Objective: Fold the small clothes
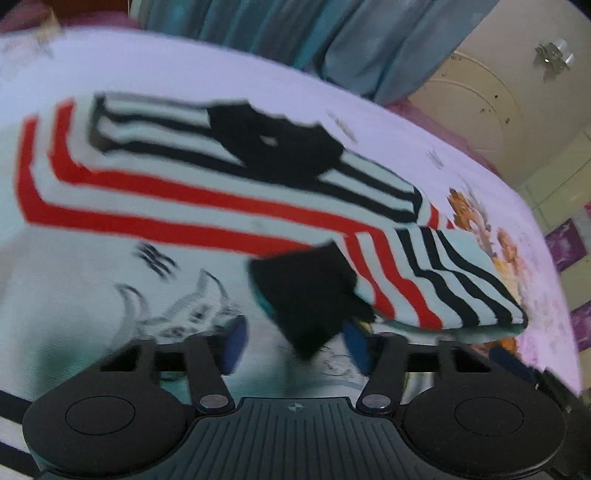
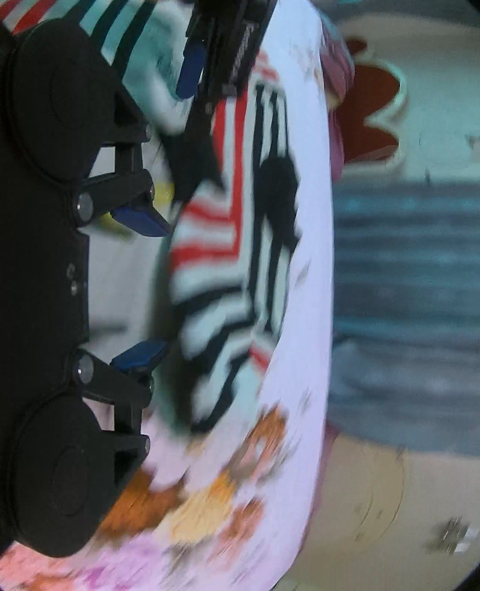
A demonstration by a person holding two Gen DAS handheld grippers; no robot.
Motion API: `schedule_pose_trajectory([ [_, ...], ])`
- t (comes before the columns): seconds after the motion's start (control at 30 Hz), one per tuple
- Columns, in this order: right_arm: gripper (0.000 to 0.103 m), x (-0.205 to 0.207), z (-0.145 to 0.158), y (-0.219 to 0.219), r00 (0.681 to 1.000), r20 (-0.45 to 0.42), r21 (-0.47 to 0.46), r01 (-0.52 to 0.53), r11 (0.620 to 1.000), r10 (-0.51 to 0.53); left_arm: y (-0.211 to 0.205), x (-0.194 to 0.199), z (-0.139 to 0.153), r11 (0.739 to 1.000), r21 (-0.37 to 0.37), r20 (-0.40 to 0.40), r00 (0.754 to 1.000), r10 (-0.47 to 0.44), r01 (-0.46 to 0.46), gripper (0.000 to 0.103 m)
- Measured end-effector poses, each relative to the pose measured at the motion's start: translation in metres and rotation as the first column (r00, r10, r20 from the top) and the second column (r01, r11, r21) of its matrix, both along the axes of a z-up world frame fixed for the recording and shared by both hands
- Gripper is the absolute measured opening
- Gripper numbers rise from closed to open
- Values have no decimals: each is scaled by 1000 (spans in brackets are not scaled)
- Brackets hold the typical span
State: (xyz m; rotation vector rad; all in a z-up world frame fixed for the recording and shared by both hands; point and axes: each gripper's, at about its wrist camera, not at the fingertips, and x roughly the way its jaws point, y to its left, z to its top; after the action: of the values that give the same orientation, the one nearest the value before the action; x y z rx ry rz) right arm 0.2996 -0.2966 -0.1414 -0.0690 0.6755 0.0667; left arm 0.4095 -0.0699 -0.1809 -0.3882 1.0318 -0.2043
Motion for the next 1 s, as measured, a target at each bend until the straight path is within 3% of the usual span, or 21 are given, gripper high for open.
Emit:
schedule_pose_trajectory([
  [0.1, 61, 2, -9, -29, 994, -39, 10, 103, 995, -103, -10, 6, -6, 999, 39, 25, 1000, -8, 7, 53],
  [0.17, 61, 7, -16, -40, 988, -59, 21, 147, 989, -145, -15, 9, -6, 999, 45, 44, 999, -28, 26, 33],
  [0.23, 61, 12, -21, -48, 983, -71, 41, 174, 984, -171, -17, 14, -8, 998, 46, 48, 998, -33, 31, 6],
  [0.4, 60, 28, -27, -53, 980, -83, 96, 190, 977, -182, -4, 12, 4, 999, 31, 109, 994, -13, 10, 3],
  [0.5, 45, 39, -29, -50, 980, -93, 101, 188, 977, -179, 19, 9, 31, 999, 12, 191, 980, 47, -50, 3],
  [0.53, 32, 41, -29, -47, 981, -96, 99, 180, 979, -171, 26, 9, 36, 997, 11, 211, 975, 67, -71, 3],
  [0.57, 27, 41, -28, -44, 981, -101, 89, 174, 981, -165, 39, 9, 43, 994, 17, 239, 966, 98, -105, 3],
  [0.67, 27, 46, -29, -36, 983, -101, 72, 160, 984, -153, 74, 7, 47, 978, 73, 281, 945, 167, -195, 3],
  [0.8, 24, 44, -26, -27, 990, -80, 58, 121, 991, -117, 106, -2, 19, 960, 137, 218, 953, 210, -243, 3],
  [0.9, 21, 40, -27, -29, 991, -75, 56, 119, 991, -115, 106, -8, -6, 959, 164, 155, 966, 207, -232, 3],
  [1.0, 21, 38, -38, -44, 984, -114, 86, 147, 985, -137, 99, -12, -17, 954, 202, 159, 968, 192, -223, 3],
])
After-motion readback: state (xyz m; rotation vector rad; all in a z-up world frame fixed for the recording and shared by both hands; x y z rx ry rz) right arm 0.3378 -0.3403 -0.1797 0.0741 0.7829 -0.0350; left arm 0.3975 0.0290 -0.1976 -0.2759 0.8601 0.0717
